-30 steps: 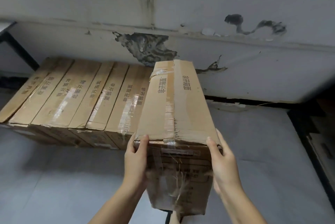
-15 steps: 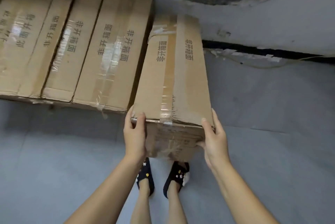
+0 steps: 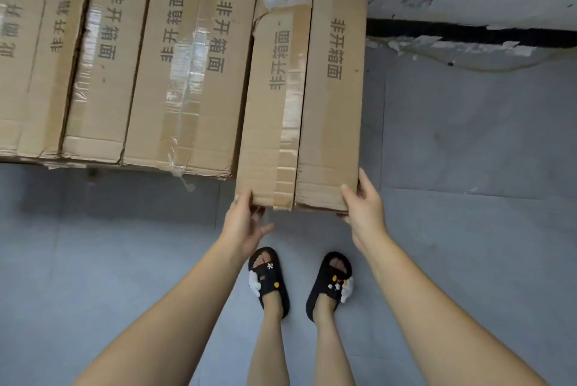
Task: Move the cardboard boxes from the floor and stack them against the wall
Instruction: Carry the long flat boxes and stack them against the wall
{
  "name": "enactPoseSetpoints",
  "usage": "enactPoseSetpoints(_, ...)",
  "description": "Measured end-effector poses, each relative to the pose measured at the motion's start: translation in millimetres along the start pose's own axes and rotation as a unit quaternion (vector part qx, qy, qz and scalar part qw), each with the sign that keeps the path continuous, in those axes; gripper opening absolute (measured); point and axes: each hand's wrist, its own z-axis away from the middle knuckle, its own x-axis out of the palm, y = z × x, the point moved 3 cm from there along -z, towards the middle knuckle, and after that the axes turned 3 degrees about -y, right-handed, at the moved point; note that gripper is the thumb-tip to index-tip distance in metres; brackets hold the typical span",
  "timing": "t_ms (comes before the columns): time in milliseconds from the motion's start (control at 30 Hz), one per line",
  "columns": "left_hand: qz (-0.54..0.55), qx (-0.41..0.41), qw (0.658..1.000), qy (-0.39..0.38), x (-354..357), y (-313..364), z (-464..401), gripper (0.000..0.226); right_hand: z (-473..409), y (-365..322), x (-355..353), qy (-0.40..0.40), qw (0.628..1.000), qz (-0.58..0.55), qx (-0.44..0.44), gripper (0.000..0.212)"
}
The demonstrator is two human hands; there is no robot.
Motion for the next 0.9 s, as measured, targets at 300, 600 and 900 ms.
enactPoseSetpoints(300,0.051,0.005,0.999,-0.002,12,36,-54,0.030,-59,-3,23,-0.006,1.000,0.002,0.016,0.048)
enactPoseSetpoints(600,-0.125,0.045,0.991,0.002,-13,47,43,0.051,37,-39,-5,-0.035,0.993,0.104,0.033,0.061)
enactPoseSetpoints(900,-0.416,0.238,0.872,-0.099,-3,81,273,0.030,224,-154,-61,-0.149,0.947,0.220,-0.178,0.053)
